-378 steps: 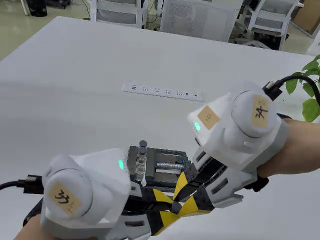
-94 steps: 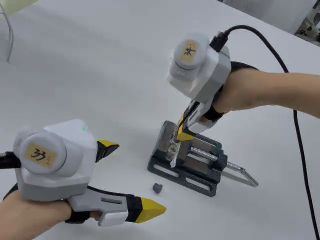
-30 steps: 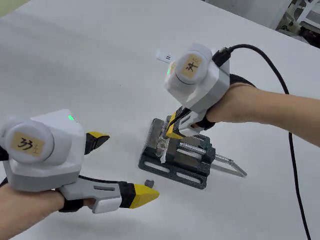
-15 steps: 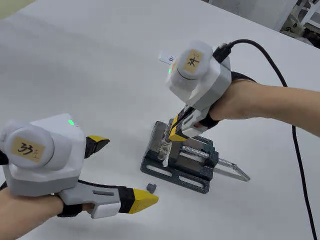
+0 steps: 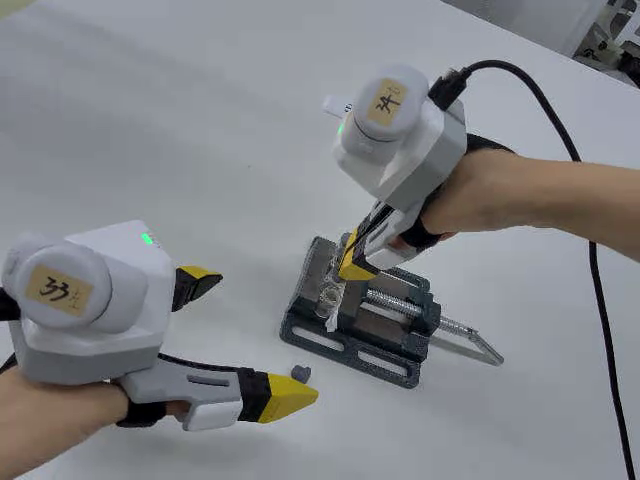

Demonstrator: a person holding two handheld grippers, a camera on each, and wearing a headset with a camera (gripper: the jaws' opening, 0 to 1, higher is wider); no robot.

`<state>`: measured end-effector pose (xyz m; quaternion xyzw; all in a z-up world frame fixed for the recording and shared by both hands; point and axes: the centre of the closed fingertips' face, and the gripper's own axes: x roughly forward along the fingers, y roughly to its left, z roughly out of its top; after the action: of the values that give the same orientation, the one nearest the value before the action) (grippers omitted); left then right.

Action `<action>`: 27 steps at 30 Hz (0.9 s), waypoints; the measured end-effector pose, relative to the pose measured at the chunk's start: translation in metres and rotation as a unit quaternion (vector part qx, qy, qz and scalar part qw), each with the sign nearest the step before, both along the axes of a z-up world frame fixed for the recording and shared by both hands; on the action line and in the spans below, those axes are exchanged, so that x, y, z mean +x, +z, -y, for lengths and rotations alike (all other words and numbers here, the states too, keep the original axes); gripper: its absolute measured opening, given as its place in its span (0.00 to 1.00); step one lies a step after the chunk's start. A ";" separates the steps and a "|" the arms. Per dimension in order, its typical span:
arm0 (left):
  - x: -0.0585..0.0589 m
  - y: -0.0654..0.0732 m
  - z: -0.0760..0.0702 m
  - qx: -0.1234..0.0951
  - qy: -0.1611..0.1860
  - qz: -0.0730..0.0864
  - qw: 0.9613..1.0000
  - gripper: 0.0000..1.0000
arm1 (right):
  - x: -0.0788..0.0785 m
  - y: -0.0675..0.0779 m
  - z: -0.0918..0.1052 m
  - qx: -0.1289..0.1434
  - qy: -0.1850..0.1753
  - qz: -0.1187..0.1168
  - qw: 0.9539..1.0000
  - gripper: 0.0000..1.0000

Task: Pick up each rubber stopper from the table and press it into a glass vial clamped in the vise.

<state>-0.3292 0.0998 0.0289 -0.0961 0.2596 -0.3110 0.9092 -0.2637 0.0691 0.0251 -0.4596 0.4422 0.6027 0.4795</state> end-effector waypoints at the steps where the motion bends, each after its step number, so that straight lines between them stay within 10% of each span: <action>1: 0.000 0.000 -0.001 -0.002 0.002 0.001 1.000 0.94 | 0.000 0.000 0.000 -0.007 0.006 0.004 1.000 0.00; 15: 0.003 -0.007 -0.002 -0.009 0.010 -0.003 1.000 0.94 | 0.001 -0.002 0.002 -0.026 -0.017 0.004 1.000 0.00; 27: 0.002 -0.002 0.003 -0.008 0.006 0.001 1.000 0.94 | -0.002 -0.003 0.000 -0.086 0.017 0.055 0.995 0.00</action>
<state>-0.3272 0.0968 0.0265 -0.1042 0.2555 -0.3076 0.9106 -0.2653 0.0689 0.0221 -0.5393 0.4573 0.5443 0.4514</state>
